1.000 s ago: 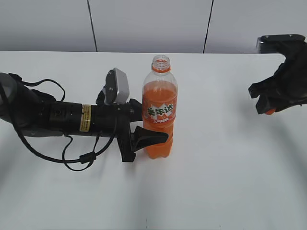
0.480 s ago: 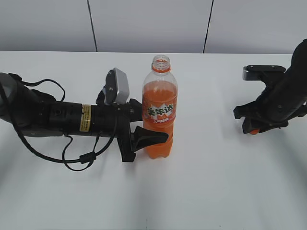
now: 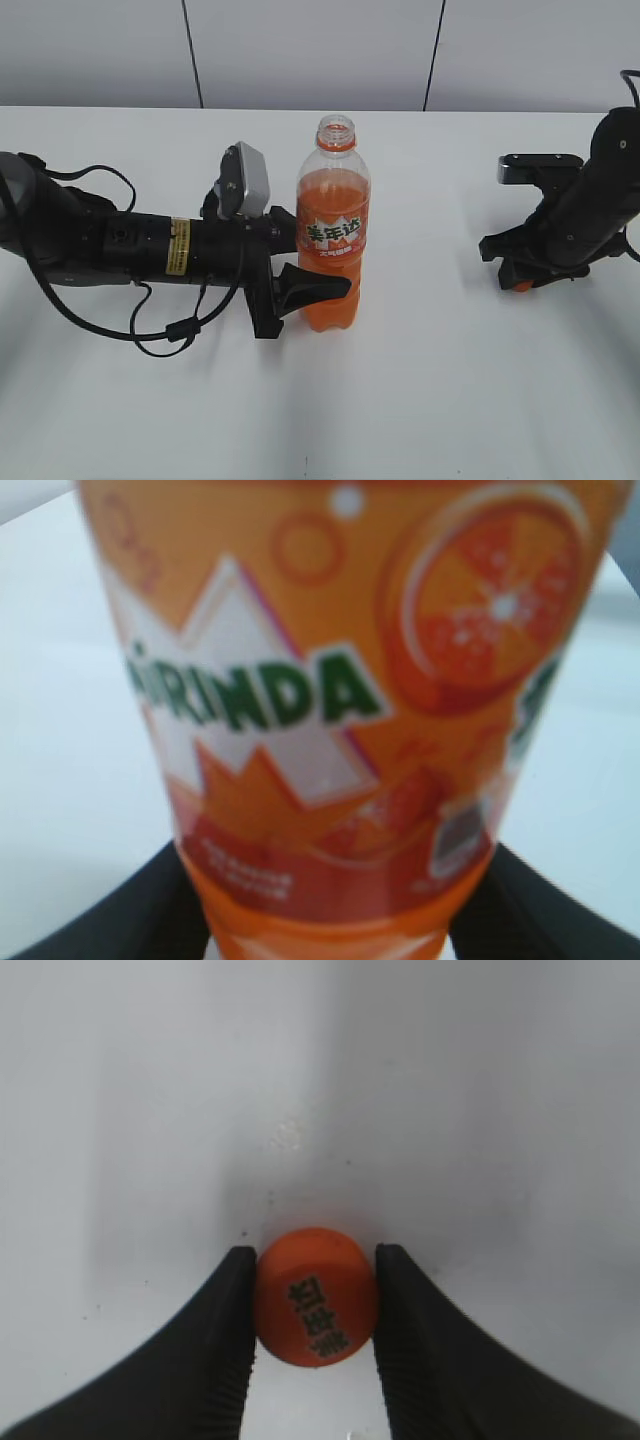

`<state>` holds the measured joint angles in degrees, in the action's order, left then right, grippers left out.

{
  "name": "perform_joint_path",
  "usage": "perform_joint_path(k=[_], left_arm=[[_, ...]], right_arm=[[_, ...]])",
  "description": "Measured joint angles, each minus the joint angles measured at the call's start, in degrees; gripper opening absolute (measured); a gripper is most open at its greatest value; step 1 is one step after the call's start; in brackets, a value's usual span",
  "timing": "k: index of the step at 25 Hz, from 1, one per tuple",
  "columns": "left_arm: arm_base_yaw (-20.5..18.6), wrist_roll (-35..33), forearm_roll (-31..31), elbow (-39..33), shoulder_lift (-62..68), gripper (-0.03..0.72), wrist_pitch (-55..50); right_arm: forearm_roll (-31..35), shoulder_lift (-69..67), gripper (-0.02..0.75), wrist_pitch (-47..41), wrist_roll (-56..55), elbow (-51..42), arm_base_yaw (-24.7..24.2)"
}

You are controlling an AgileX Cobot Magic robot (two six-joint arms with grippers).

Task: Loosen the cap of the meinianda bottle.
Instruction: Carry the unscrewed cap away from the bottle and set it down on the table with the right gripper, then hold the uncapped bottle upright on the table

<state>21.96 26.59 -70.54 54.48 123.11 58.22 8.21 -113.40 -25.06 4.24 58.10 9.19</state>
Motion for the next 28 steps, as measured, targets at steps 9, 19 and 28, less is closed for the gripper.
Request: perform_joint_path(k=[9,19,28], left_arm=[[0.0,0.0,0.0,0.0,0.0,0.409,0.05],[0.0,0.0,0.0,0.0,0.0,0.409,0.04],[0.0,0.0,-0.12,0.0,0.0,0.418,0.04]], right_arm=[[0.0,-0.16,0.342,0.19,0.0,0.0,0.0],[0.0,0.42,0.577,-1.74,0.02,0.0,0.0],[0.0,6.54,0.577,-2.43,0.09,0.0,0.0]])
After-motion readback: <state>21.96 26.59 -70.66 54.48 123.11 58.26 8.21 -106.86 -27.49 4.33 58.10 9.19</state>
